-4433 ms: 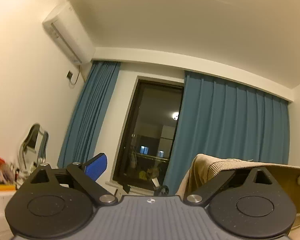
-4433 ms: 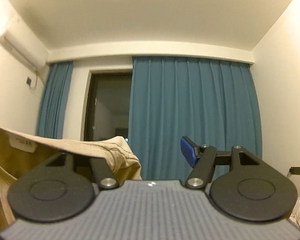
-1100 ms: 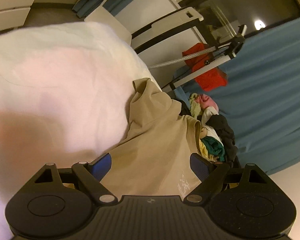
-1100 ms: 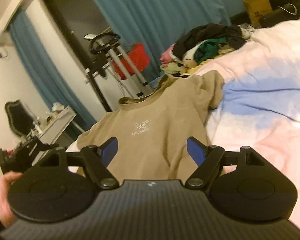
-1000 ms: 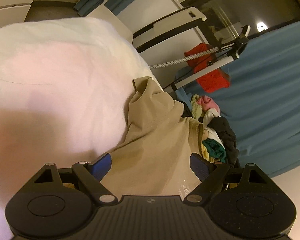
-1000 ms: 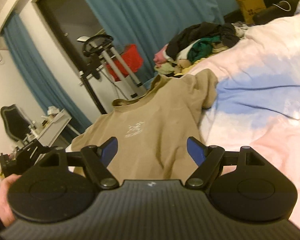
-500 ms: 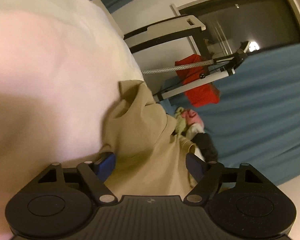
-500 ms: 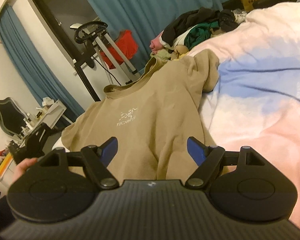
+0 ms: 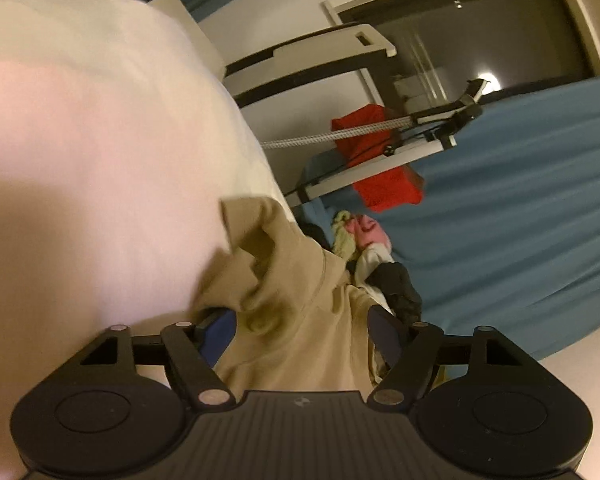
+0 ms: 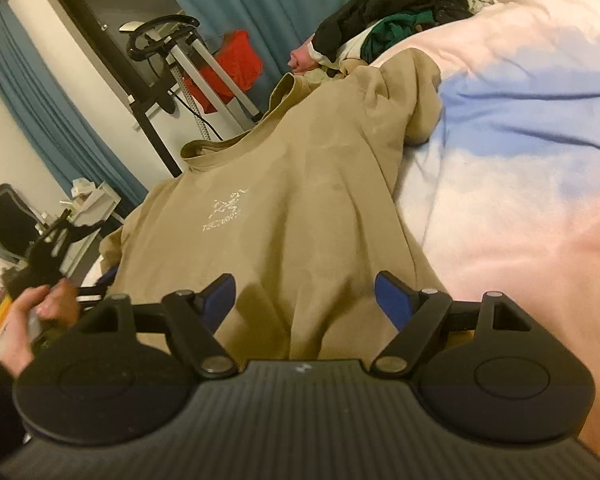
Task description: Fold clothes
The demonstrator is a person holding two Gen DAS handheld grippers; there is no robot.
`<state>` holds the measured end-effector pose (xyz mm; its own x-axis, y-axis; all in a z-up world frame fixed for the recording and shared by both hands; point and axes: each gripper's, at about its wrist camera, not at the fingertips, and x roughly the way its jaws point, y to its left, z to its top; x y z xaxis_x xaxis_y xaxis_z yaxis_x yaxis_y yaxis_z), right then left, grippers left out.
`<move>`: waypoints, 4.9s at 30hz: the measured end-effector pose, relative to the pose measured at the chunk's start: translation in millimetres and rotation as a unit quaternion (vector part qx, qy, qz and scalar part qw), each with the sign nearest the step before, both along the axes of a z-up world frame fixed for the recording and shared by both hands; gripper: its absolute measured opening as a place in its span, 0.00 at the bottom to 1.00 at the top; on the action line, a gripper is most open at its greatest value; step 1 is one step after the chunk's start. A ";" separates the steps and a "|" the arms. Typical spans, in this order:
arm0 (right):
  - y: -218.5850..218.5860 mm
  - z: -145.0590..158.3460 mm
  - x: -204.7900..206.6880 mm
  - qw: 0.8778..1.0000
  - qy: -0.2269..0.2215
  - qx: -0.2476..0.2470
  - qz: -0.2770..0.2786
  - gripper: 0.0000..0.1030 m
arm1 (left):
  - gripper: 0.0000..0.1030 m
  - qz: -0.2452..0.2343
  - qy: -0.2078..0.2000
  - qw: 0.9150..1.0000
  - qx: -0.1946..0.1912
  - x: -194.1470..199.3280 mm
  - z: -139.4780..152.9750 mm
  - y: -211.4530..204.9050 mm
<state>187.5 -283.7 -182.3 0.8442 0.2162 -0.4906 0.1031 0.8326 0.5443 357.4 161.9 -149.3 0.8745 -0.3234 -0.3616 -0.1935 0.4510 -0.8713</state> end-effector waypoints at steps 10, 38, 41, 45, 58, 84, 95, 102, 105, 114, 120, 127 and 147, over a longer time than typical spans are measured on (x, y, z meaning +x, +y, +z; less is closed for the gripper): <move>1.7 -0.6 -1.8 1.000 -0.001 -0.005 0.001 0.77 | 0.84 -0.007 0.023 0.999 0.024 8.6 -9.6 11.7; 4.8 -3.1 -0.1 1.000 -0.003 -0.013 0.004 0.77 | 0.18 0.065 0.055 0.973 0.214 95.4 56.7 58.2; 5.1 -3.0 0.1 1.000 -0.005 -0.015 0.004 0.77 | 0.32 0.040 0.053 0.968 0.240 74.1 63.3 70.2; 6.0 -1.9 0.6 1.000 -0.006 -0.019 0.004 0.77 | 0.88 0.032 0.054 0.947 0.314 42.3 82.1 54.7; 3.2 26.3 -21.7 0.997 -0.055 -0.048 -0.003 0.77 | 0.90 -0.109 -0.023 0.916 0.385 -123.7 138.2 -86.2; -20.8 62.4 -77.3 0.994 -0.102 0.007 -0.037 0.77 | 0.93 -0.168 -0.103 0.860 0.470 -286.7 142.7 -194.1; -71.3 20.6 -33.6 0.979 -0.067 0.171 -0.088 0.77 | 0.93 -0.175 -0.068 0.865 0.466 -275.1 128.0 -197.6; -95.6 -2.1 -14.8 0.963 -0.062 0.241 -0.102 0.77 | 0.93 -0.171 -0.052 0.869 0.461 -264.1 121.2 -199.6; -109.0 -11.1 -10.8 0.949 -0.066 0.286 -0.117 0.77 | 0.94 -0.171 -0.040 0.873 0.454 -258.3 118.0 -199.1; -129.8 -42.0 28.5 0.902 -0.049 0.408 -0.131 0.77 | 0.94 -0.184 -0.019 0.876 0.446 -240.4 102.4 -208.4; -117.1 -48.3 75.8 0.889 -0.039 0.445 -0.103 0.78 | 0.94 -0.196 -0.009 0.880 0.432 -229.4 91.4 -212.0; -107.1 -63.7 106.2 0.871 -0.041 0.457 -0.179 0.75 | 0.94 -0.200 0.006 0.888 0.413 -213.4 79.9 -206.9; -183.0 -3.8 39.9 0.865 -0.206 0.325 -0.321 0.77 | 0.94 -0.211 0.005 0.895 0.393 -197.0 75.2 -207.6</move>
<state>227.4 -466.7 -186.1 0.9672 -0.2444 -0.0691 0.1153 0.1801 0.9769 160.4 -45.6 -74.1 0.7294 -0.2668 -0.6299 0.1333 0.9586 -0.2517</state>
